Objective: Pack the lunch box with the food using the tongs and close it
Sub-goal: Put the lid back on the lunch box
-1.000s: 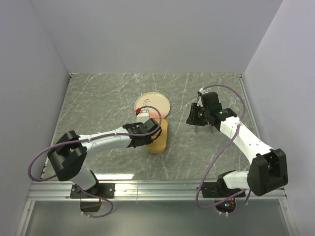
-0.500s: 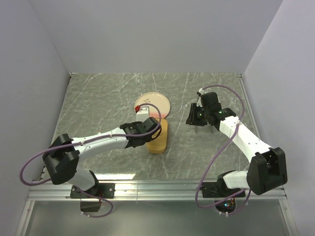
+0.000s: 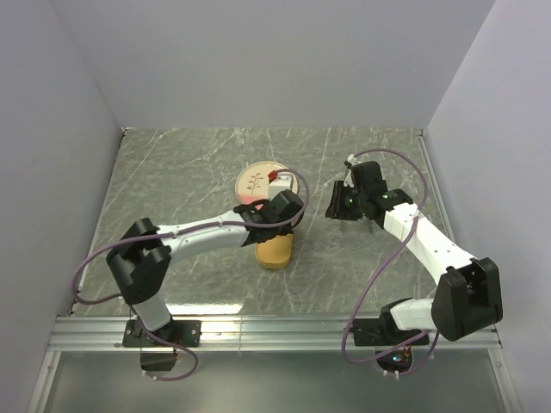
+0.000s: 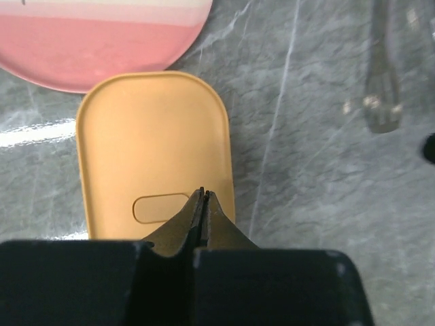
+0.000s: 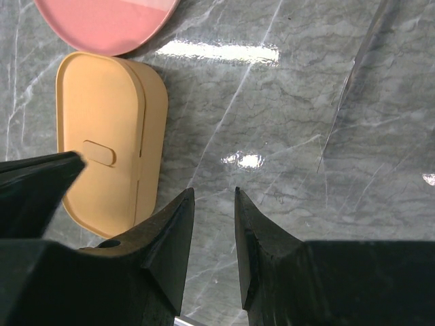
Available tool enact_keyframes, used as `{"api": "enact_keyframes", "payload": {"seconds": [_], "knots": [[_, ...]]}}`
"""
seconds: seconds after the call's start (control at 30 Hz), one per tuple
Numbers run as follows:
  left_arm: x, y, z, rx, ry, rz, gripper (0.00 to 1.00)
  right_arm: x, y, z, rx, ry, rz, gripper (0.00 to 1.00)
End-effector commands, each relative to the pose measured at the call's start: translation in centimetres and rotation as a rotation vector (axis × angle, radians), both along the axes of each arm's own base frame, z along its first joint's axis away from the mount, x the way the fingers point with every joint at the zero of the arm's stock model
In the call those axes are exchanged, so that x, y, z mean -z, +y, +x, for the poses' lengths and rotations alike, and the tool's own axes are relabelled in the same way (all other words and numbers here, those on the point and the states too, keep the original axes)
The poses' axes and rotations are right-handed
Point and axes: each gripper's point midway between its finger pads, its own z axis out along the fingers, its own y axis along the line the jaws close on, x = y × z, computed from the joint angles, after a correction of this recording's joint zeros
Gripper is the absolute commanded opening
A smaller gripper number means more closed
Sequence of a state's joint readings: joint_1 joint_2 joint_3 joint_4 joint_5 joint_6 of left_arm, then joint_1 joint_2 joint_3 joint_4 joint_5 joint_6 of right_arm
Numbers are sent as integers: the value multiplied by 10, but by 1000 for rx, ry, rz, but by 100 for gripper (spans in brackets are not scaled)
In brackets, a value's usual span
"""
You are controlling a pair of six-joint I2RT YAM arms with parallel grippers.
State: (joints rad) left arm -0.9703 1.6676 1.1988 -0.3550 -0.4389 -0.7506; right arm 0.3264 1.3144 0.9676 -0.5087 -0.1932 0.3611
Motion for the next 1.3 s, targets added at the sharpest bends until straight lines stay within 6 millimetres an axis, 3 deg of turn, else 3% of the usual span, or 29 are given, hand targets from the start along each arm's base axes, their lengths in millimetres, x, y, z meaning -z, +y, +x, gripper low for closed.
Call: {"api": "enact_keyframes", "payload": {"seconds": [0.0,0.27,0.43,0.77,1.0,1.13,1.27], "knots": [[3,-14,5,54,-6,17,0,-10,-1,6,-2,-48,7,38],[36,-18,3,80,41,57,0,-11,-2,5,2,-51,6,38],[56,-9,-1,68,93,68,0,-11,-3,4,3,-50,4,38],[55,-2,-12,64,120,26,0,-11,-2,5,2,-52,8,38],[3,-5,5,43,-26,-55,0,-10,-1,5,2,-51,10,38],[-47,-5,20,3,-138,-98,0,-12,-1,7,2,-58,10,37],[-93,11,30,-67,-233,-130,0,-18,-4,9,9,-80,3,37]]}}
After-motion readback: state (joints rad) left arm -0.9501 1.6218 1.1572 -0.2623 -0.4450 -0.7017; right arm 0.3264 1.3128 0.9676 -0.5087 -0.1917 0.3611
